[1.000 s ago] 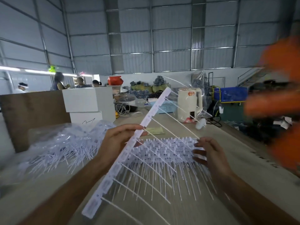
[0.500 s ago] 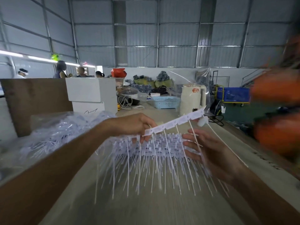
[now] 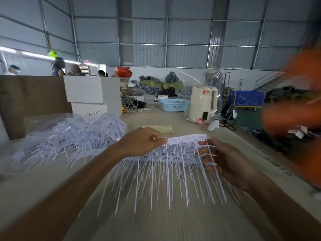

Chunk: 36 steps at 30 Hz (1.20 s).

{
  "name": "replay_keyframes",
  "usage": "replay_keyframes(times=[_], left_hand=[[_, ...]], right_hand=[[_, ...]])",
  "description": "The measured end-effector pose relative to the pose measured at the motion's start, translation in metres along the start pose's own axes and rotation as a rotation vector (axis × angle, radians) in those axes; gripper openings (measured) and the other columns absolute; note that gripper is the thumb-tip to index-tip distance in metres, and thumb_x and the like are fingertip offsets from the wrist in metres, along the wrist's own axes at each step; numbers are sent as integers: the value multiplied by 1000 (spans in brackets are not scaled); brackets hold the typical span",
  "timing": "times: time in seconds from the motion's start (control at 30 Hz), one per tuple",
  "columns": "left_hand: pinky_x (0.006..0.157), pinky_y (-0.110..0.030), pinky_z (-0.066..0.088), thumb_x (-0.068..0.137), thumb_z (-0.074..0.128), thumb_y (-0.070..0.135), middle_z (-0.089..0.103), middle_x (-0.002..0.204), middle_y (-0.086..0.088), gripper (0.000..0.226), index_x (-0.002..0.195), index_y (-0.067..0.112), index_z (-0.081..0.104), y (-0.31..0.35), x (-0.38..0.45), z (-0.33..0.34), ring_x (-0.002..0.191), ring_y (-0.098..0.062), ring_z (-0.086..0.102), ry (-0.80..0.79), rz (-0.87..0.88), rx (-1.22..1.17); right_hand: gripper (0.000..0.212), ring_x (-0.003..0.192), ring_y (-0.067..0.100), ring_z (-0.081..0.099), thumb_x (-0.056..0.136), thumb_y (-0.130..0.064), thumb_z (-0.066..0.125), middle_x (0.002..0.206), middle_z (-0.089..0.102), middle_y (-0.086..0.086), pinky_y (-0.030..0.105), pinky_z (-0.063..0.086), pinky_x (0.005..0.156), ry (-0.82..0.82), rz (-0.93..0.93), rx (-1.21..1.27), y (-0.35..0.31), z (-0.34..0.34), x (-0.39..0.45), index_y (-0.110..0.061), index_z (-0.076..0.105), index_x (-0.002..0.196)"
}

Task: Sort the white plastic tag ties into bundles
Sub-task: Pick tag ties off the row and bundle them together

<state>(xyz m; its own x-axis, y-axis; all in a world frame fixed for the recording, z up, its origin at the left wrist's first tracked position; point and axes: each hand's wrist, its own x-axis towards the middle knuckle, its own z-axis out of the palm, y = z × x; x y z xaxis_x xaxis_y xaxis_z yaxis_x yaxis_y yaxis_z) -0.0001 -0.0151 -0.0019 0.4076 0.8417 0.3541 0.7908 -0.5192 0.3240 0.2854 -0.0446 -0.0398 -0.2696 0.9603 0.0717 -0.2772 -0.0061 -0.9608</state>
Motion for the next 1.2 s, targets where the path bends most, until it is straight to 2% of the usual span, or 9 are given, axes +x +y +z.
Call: replay_keyframes(times=[0.13, 0.27, 0.4, 0.5, 0.6, 0.73, 0.9, 1.0, 1.2], left_hand=[[74, -35, 51, 94, 43, 67, 62, 73, 6, 46, 72, 29, 58, 1, -23, 14, 67, -13, 61, 41, -50, -56], [81, -35, 51, 94, 42, 68, 57, 91, 12, 39, 110, 37, 59, 8, -44, 33, 82, -11, 55, 21, -43, 158], [83, -38, 53, 91, 54, 47, 58, 102, 13, 29, 120, 44, 52, 26, -52, 45, 88, -10, 57, 93, -47, -78], [80, -40, 55, 87, 58, 34, 66, 100, 10, 34, 119, 43, 51, 43, -51, 58, 89, -15, 63, 154, -75, -257], [76, -38, 55, 93, 57, 33, 70, 99, 7, 26, 119, 38, 56, 46, -52, 66, 89, -19, 67, 292, -43, -119], [83, -40, 54, 99, 51, 31, 68, 118, -1, 34, 131, 26, 59, 48, -55, 65, 104, -24, 64, 409, 71, 33], [78, -41, 56, 101, 41, 34, 66, 116, 1, 37, 133, 23, 56, 54, -59, 63, 101, -24, 64, 328, 140, 200], [77, -40, 56, 103, 41, 42, 70, 110, 0, 36, 125, 22, 61, 55, -61, 62, 96, -23, 67, 311, 145, 198], [77, -43, 57, 106, 39, 32, 71, 110, 0, 32, 118, 19, 66, 52, -58, 63, 95, -26, 68, 239, 171, 141]], right_hand=[[39, 53, 13, 58, 85, -41, 67, 81, 71, 11, 25, 49, 47, -29, 25, -144, 8, 14, -3, -7, 76, 101], [43, 51, 19, 60, 87, -43, 63, 81, 71, 20, 26, 47, 44, -12, 42, -144, 16, 29, -5, -9, 70, 112], [36, 60, 27, 65, 104, -43, 45, 87, 71, 25, 30, 52, 51, -51, 60, -142, 23, 41, -9, -13, 66, 105], [37, 65, 27, 66, 106, -41, 41, 87, 70, 23, 33, 55, 58, -110, 23, -154, 27, 49, -12, -17, 67, 93], [44, 71, 26, 69, 99, -51, 47, 91, 71, 23, 35, 57, 63, -134, -18, -246, 23, 51, -13, -17, 71, 86], [48, 71, 24, 66, 80, -67, 59, 87, 71, 15, 35, 57, 64, -60, -14, -306, 19, 47, -13, -21, 74, 78], [36, 55, 17, 52, 94, -44, 62, 69, 61, 8, 25, 42, 47, -50, -112, -354, 18, 44, -14, -17, 65, 70], [33, 54, 17, 50, 99, -34, 57, 67, 59, 10, 26, 41, 47, -99, -211, -464, 14, 44, -17, -12, 59, 74], [23, 54, 20, 53, 102, -20, 53, 68, 62, 6, 30, 44, 47, -209, -377, -757, 3, 35, -19, -6, 54, 85]])
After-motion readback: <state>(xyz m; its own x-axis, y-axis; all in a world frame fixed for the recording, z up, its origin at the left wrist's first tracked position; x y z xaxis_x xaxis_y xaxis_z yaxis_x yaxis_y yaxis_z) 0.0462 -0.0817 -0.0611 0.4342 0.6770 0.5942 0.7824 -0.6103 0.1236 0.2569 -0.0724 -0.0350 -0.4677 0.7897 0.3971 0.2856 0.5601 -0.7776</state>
